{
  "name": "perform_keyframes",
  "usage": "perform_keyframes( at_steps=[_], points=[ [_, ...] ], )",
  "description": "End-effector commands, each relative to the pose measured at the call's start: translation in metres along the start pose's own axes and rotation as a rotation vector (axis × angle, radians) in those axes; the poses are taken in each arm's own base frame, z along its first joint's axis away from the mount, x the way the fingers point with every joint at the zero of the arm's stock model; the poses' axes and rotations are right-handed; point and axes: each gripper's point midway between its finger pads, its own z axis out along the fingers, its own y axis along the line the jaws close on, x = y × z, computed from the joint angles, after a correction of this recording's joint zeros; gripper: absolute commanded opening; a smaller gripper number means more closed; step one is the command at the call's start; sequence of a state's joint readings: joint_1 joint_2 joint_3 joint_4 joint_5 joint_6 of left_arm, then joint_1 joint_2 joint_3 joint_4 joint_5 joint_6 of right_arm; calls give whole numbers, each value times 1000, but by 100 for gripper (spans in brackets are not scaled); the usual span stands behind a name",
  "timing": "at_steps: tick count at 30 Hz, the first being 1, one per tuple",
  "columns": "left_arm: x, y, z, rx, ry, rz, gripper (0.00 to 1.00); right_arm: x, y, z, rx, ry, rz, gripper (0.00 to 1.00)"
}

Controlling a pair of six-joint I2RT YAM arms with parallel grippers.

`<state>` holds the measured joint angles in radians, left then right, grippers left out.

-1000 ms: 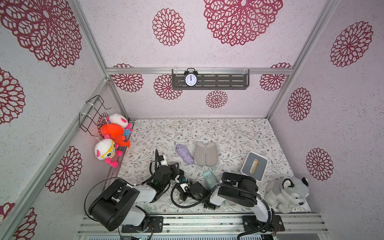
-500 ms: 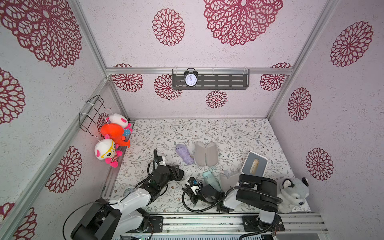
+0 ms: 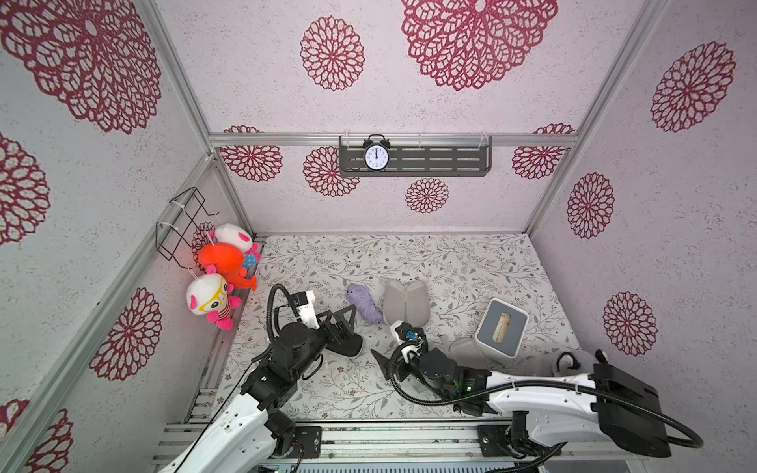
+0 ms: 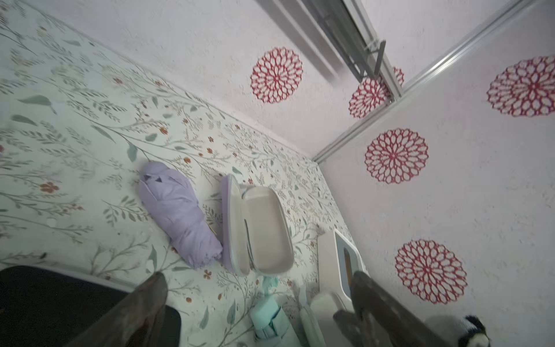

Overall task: Put umbrellas into zippered umbrella sleeves
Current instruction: Move the umbrella to the center of the board.

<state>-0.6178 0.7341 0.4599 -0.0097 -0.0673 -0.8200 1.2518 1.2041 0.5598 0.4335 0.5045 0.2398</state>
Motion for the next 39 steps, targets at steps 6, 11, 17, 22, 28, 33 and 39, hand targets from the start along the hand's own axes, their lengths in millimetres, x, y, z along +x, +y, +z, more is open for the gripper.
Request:
perform_keyframes(
  at_steps=[6,11,17,22,28,33,39],
  points=[
    [96,-49,42,-22,317,153,98,53,-102,-38,345,237,200,99],
    [143,-57,72,-113,459,217,98,68,-126,-46,408,300,233,99],
    [187,-49,87,-190,560,228,100,55,-132,-65,376,214,272,99],
    [212,-47,100,-260,628,270,99,58,-146,-87,417,178,288,99],
    [226,-29,102,-344,673,269,89,62,-145,-91,388,161,296,99],
    [250,-34,114,-340,752,256,88,59,-141,-90,355,137,303,99],
    [257,-24,112,-409,764,290,85,68,-141,-90,356,150,307,99]
  ],
)
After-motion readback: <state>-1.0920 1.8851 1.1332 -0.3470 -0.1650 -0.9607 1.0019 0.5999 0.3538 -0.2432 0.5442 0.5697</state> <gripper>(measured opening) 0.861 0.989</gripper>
